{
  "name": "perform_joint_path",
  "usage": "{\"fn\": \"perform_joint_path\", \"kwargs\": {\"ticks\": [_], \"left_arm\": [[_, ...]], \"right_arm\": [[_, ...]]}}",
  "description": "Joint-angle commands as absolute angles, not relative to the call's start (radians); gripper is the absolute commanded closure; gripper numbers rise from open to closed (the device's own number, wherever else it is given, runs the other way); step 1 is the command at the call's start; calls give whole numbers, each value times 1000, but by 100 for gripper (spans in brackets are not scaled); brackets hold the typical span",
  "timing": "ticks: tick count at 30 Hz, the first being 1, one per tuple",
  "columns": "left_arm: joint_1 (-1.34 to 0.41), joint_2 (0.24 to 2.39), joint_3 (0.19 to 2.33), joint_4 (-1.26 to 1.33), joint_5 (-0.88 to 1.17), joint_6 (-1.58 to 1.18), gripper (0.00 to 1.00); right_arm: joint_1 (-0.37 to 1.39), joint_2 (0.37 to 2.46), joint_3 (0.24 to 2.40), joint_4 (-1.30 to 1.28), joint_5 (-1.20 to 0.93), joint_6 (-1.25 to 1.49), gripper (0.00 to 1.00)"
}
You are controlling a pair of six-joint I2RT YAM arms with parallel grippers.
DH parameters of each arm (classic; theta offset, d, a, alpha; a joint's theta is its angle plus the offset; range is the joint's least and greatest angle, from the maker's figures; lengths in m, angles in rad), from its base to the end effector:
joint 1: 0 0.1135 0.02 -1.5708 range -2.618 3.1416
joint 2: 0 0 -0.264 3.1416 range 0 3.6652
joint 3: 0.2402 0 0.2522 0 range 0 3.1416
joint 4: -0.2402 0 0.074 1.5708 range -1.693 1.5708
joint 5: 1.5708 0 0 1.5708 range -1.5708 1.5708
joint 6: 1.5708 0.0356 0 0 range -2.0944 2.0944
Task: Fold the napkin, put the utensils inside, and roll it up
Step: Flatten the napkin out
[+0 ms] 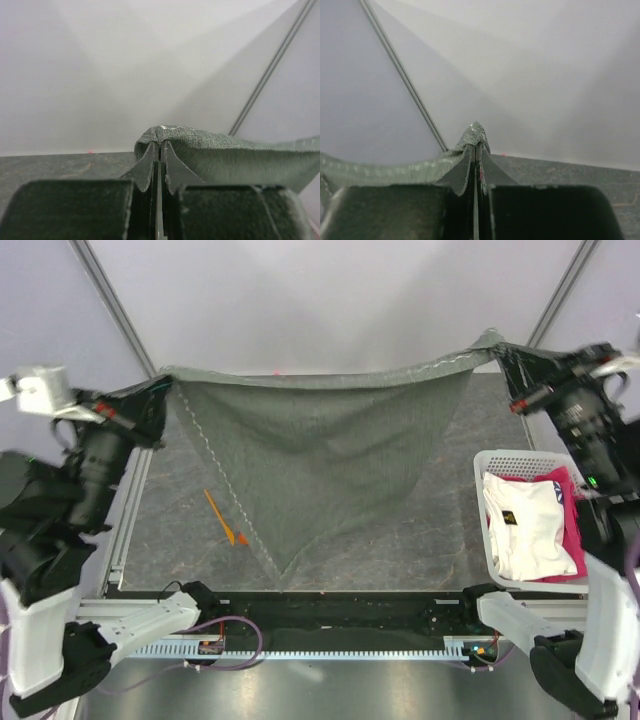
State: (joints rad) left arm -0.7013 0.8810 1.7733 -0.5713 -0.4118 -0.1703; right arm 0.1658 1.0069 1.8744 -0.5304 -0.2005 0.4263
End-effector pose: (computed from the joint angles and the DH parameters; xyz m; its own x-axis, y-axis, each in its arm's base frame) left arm 0.0552 -0.0280 0.5791 0.1865 -0.3608 -0.9138 0.3376 0.8970 -0.2853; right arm 0.0919 0.0226 0.5983 0.1535 0.4365 -0.8865 -0.4509 0.8292 0.3303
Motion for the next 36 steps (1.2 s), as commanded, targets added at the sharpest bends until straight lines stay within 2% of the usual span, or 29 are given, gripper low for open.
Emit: {"fn": "perform_joint_path", "kwargs": {"ticks": [1,4,7,13,19,25,30,33,36], "left_arm": [[-672,1102,1729,-543,-416,-55,98],[-519,1173,1730,-525,-240,-110,98],[-399,1253,1740,-500,-166,-133,98],[-376,1304,1744,-466,-94,-107,98],[-376,1201,1678,-446,-80,-112,98],[-376,1051,1657,-482,-43,-141,98],[-377,1014,1802,-567,49,-190,98],[-376,1025,1909,-587,159,-239,98],[-376,1064,1979,-606,178,-255,98]], "right_arm": [[163,1186,1764,-485,-155,427,100],[164,1262,1740,-450,-130,399,100],[163,1337,1744,-433,-110,367,100],[164,1411,1766,-419,-103,333,100],[163,1321,1730,-431,-141,290,100],[164,1180,1767,-567,-111,232,100],[164,1095,1871,-633,-95,254,100],[163,1080,1939,-640,-106,282,100],[163,1095,1977,-618,-92,316,100]]}}
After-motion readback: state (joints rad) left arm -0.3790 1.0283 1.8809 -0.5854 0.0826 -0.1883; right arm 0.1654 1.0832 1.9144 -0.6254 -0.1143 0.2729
